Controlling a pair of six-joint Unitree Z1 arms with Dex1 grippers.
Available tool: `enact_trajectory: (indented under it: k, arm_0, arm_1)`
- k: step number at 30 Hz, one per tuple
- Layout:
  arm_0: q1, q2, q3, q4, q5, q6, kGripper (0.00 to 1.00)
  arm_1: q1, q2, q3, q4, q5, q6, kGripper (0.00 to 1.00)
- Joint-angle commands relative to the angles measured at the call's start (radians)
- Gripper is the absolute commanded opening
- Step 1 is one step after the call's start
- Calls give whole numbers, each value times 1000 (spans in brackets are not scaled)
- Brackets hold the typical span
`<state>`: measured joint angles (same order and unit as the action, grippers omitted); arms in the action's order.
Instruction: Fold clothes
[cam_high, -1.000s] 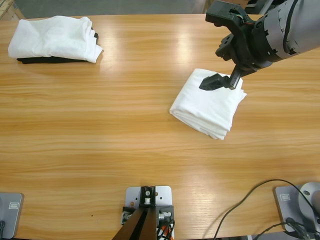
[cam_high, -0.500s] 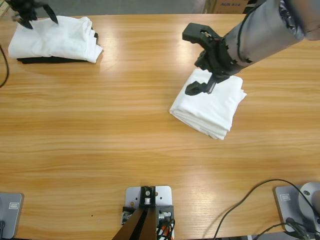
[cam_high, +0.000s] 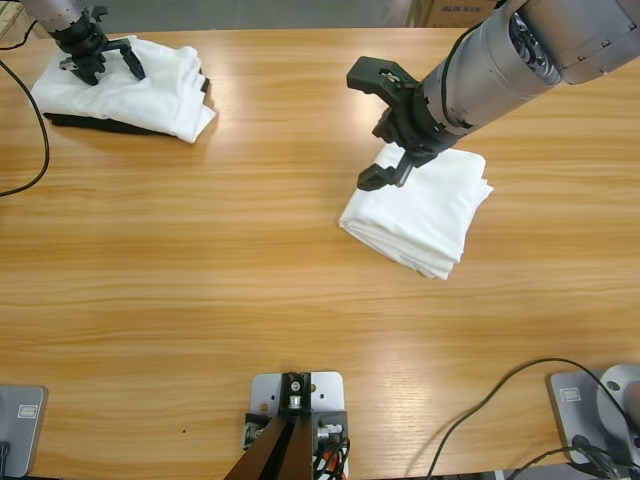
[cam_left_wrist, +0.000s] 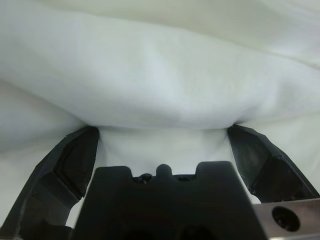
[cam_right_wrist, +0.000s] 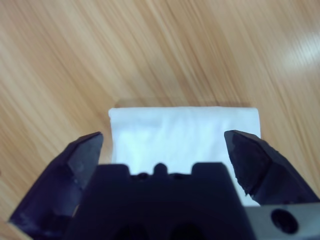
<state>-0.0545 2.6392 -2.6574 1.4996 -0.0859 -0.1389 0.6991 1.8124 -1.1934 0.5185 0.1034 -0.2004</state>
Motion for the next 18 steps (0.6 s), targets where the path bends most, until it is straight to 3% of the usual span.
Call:
enact_trajectory:
  k: [1,10,14,18]
  arm_0:
    - [-108,83,-101,153,-80,212,996]
    - [-245,19,32,148,-54,406,1000]
    - [-326,-20,162,140,-54,517,1000]
    - [-342,-119,273,91,-87,645,1000]
  arm_1:
    - [-15,24,-6,-5,12,13,1000]
    - [-29,0,-2,-2,7,13,996]
    - [-32,-23,13,5,5,13,996]
    - [-32,-38,20,6,4,12,996]
